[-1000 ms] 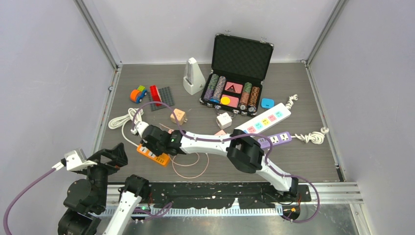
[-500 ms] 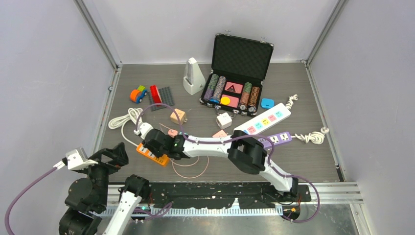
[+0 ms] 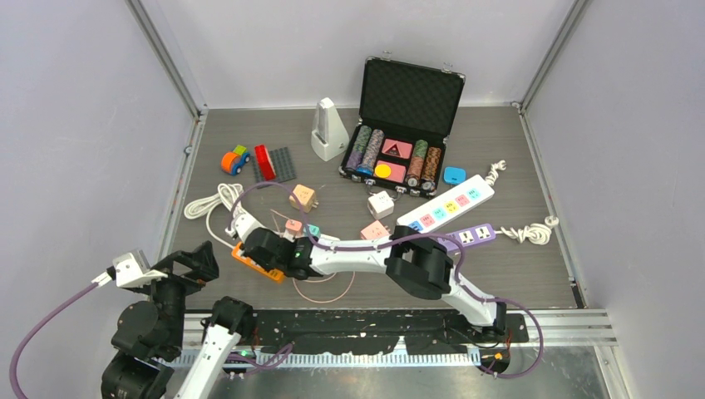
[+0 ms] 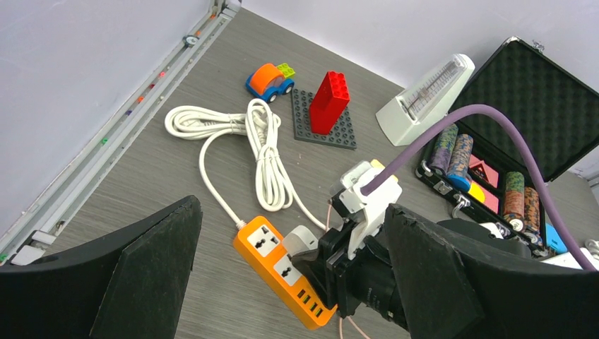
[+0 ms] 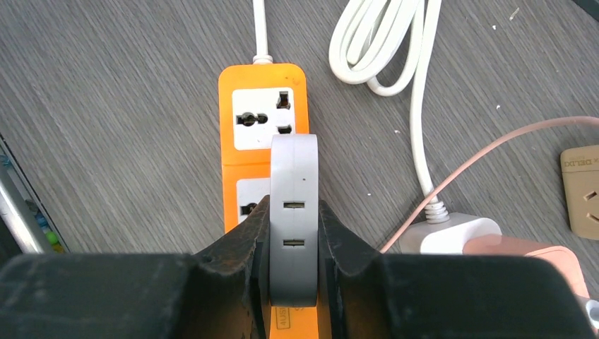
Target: Insert the plug
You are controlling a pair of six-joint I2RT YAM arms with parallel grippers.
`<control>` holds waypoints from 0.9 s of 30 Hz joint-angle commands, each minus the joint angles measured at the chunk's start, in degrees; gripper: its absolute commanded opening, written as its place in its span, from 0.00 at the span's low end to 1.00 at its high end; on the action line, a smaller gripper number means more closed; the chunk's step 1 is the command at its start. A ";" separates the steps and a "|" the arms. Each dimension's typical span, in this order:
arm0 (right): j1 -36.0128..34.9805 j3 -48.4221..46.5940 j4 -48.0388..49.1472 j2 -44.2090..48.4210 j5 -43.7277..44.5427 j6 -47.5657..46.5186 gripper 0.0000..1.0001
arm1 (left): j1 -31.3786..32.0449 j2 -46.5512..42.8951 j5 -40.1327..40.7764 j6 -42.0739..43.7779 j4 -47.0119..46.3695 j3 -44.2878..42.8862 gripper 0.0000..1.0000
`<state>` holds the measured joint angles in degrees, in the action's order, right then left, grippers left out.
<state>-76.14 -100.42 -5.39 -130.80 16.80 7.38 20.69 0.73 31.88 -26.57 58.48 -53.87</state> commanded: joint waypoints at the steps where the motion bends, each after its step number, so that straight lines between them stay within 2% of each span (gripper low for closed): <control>1: -1.05 0.03 -12.02 -7.55 -2.70 -0.97 0.05 | 0.15 1.17 0.03 0.21 -3.13 0.02 1.00; 11: -0.99 -3.44 -16.01 -10.32 -5.03 -1.10 0.05 | 0.14 0.86 0.11 0.14 -2.85 0.08 1.00; 20: -1.16 3.74 -11.91 -9.27 -3.51 -0.53 0.05 | 0.14 0.64 0.37 0.16 -2.71 0.26 1.00; 25: -1.10 8.02 -8.44 -8.46 -4.52 -1.04 0.05 | 0.14 0.63 0.38 0.12 -2.60 0.19 1.00; 27: -0.43 8.69 -7.49 -8.22 -7.66 -0.84 0.05 | 0.14 0.65 0.30 0.10 -2.70 0.18 1.00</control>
<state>-76.31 -98.26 0.82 -131.79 16.84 5.69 20.69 0.73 31.88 -26.59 58.46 -53.82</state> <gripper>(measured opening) 0.266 0.995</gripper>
